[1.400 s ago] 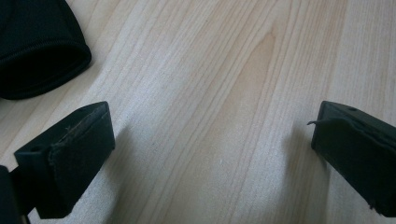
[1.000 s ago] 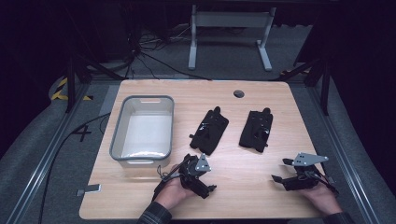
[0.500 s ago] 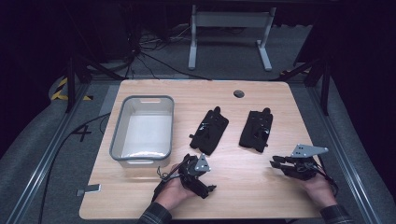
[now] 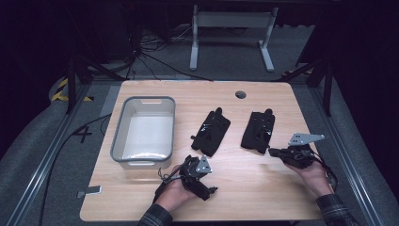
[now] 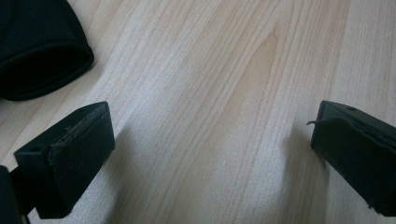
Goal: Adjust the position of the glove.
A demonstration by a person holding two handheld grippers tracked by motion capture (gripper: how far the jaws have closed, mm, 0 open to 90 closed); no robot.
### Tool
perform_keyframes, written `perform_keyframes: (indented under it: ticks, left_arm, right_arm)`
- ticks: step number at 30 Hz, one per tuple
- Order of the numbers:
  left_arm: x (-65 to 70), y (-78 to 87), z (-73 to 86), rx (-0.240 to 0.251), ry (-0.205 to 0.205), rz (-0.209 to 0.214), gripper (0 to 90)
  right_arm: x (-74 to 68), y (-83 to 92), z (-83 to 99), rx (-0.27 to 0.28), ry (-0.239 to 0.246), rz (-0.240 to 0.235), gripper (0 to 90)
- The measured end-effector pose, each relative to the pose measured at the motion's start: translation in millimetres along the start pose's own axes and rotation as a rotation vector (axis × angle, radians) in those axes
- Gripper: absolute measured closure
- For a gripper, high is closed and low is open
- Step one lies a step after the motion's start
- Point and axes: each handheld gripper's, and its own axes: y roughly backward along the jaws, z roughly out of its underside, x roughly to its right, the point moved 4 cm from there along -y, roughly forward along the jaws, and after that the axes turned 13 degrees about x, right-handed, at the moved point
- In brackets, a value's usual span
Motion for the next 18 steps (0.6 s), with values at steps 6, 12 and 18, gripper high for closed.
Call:
perform_keyframes:
  ticks: [6, 12, 18]
  left_arm:
    - [0.0, 0.0, 0.0, 0.000, 0.000, 0.000, 0.0]
    - [0.0, 0.2, 0.0, -0.002, 0.000, 0.001, 0.0]
    - [0.1, 0.3, 0.1, -0.002, 0.001, 0.000, 0.0]
  right_arm:
    - [6.9, -20.0, -9.0, -0.001, -0.002, -0.010, 89.5]
    - [11.8, -41.3, -9.6, -0.019, -0.003, -0.024, 89.6]
    - [18.2, -58.3, -8.2, -0.028, -0.006, -0.029, 89.7]
